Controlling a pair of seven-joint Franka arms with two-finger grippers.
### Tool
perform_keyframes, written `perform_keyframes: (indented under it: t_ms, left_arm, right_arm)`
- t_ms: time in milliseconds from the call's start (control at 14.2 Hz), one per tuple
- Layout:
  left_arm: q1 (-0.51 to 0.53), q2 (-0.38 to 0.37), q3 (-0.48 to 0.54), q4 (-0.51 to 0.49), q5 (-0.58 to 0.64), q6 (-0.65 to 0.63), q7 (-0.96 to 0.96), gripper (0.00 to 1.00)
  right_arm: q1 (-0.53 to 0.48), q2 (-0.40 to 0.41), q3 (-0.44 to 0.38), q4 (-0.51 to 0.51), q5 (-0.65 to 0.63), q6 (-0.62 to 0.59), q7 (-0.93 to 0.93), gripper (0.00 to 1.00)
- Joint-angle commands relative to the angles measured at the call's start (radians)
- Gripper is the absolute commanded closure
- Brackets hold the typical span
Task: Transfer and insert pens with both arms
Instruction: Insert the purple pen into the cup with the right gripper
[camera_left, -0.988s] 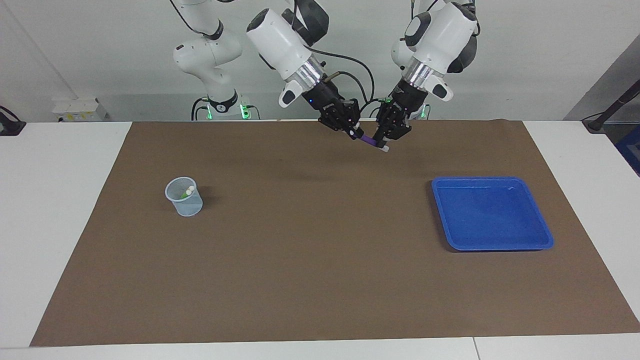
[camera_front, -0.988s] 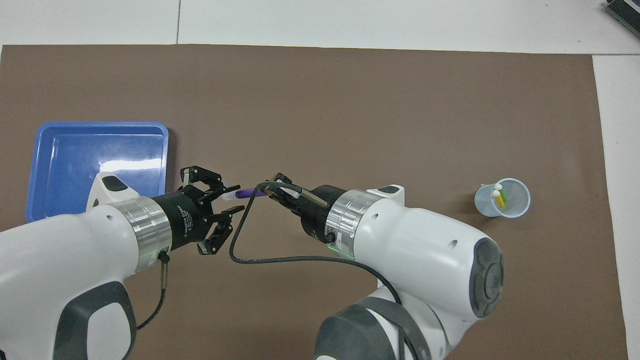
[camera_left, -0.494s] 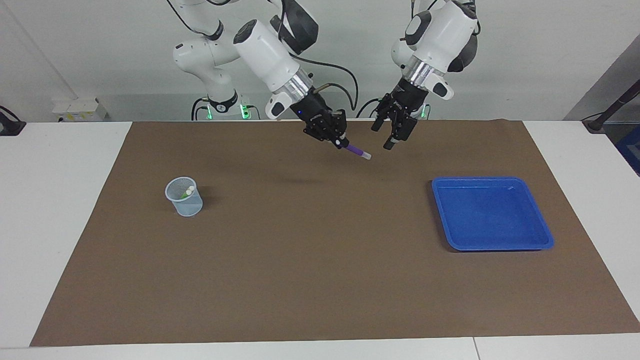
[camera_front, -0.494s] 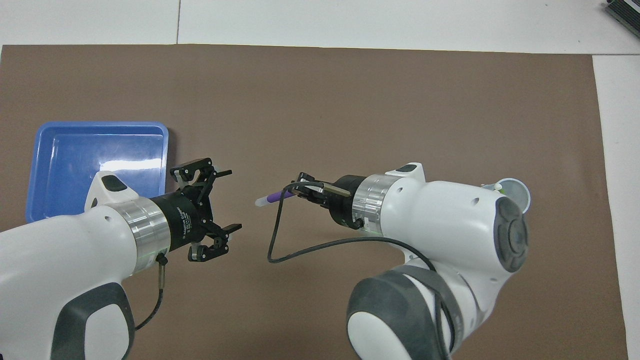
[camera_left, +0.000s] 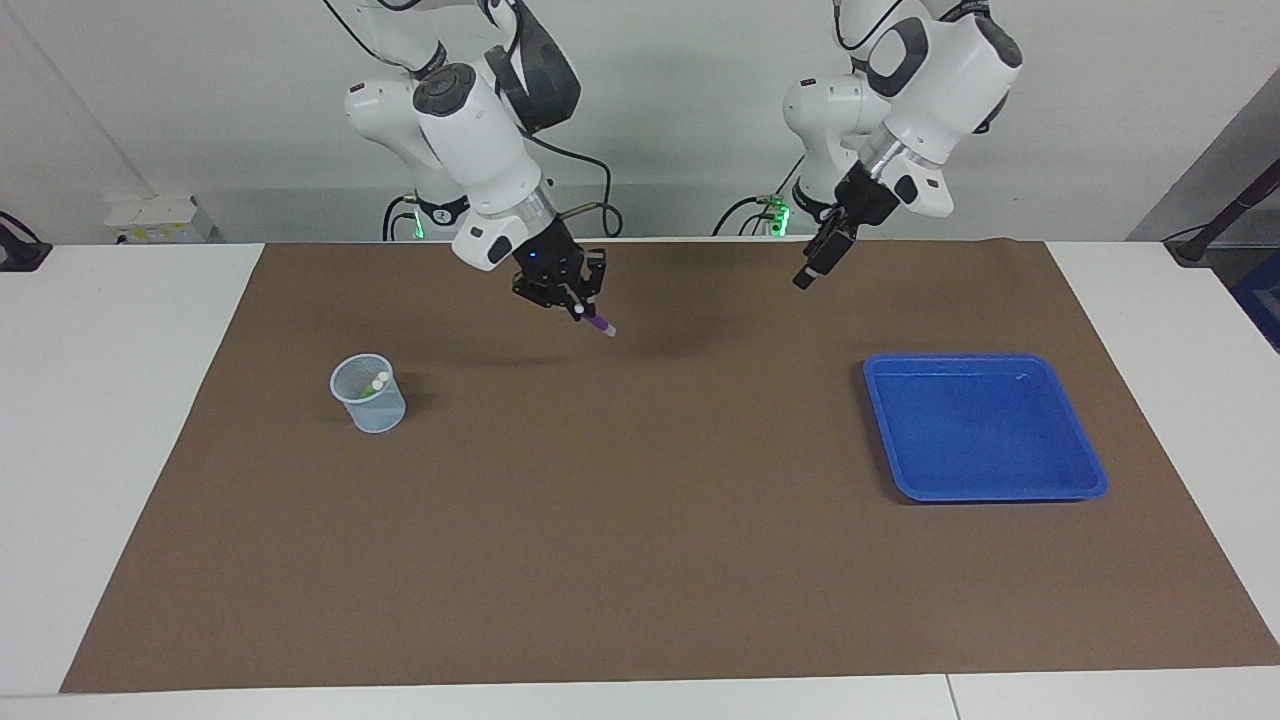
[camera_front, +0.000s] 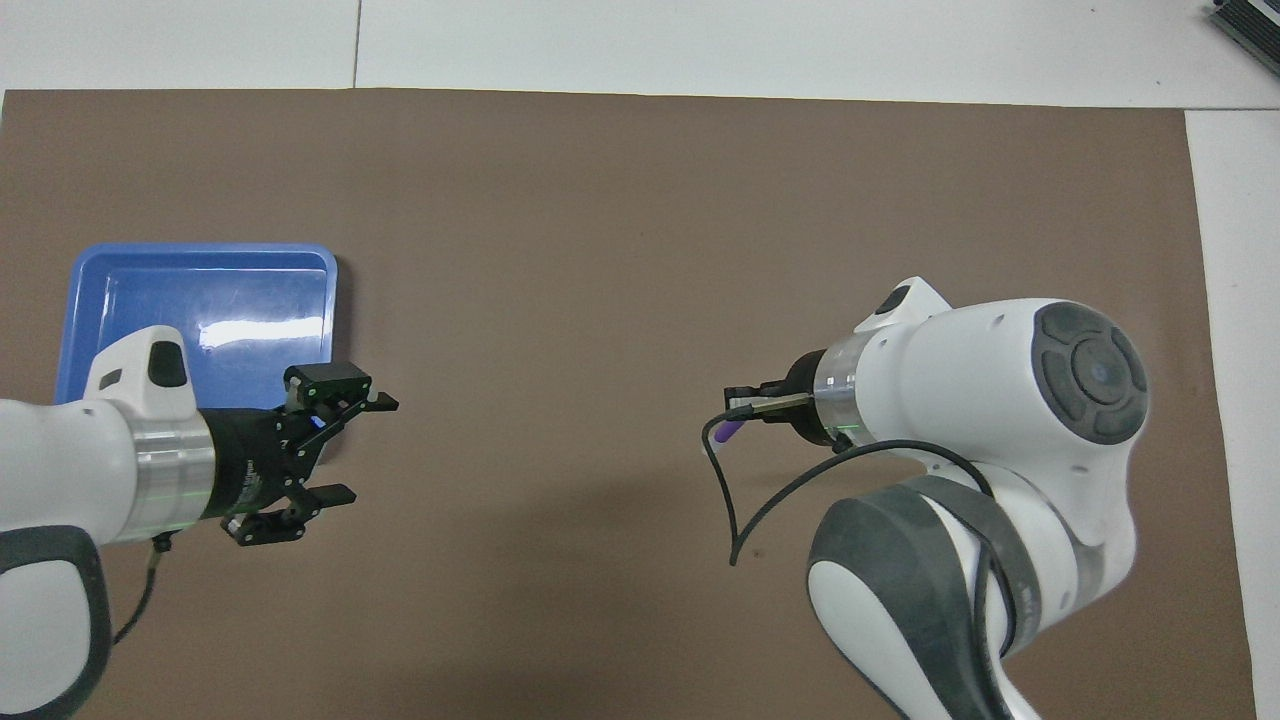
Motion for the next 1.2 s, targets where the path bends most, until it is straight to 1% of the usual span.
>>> perform_keyframes:
  t_ms: [0,71,141,353,423,494,635,776,917,1129]
  left_arm:
    - [0.147,-0.055,-0.006,-0.028,0.004,-0.124,0.314,0.00]
    - [0.193,-0.056,-0.006,-0.025,0.023,-0.165,0.420,0.00]
    - [0.227,-0.056,-0.006,-0.020,0.077,-0.204,0.514,0.00]
    - [0.278,-0.056,0.000,-0.012,0.216,-0.256,0.741,0.00]
    - [0.293,-0.056,0.000,-0.008,0.260,-0.259,0.828,0.00]
    - [0.311,-0.055,0.000,0.000,0.295,-0.259,0.905,0.00]
    - [0.325,-0.044,-0.001,0.021,0.369,-0.238,1.033,0.00]
    - [0.324,-0.021,-0.001,0.054,0.420,-0.218,1.066,0.00]
    - [0.324,0.000,-0.003,0.086,0.440,-0.210,1.066,0.00]
    - [0.321,0.019,-0.004,0.121,0.440,-0.210,1.061,0.00]
  right_arm:
    - [-0.100,-0.041,0.008,-0.001,-0.088,-0.113,-0.218,1.00]
    - [-0.134,-0.044,0.008,0.016,-0.139,-0.163,-0.296,1.00]
    - [-0.165,-0.047,0.007,0.033,-0.202,-0.202,-0.387,1.00]
    - [-0.246,-0.047,0.007,0.061,-0.358,-0.254,-0.657,1.00]
    - [-0.263,-0.048,0.007,0.055,-0.439,-0.239,-0.723,1.00]
    - [-0.295,-0.048,0.007,0.045,-0.478,-0.211,-0.781,1.00]
    - [-0.360,-0.050,0.008,0.016,-0.478,-0.155,-0.871,1.00]
    - [-0.371,-0.047,0.007,-0.028,-0.478,-0.083,-0.874,1.00]
    - [-0.371,-0.028,0.008,-0.064,-0.477,-0.003,-0.843,1.00]
    - [-0.371,-0.010,0.008,-0.080,-0.475,0.017,-0.775,1.00]
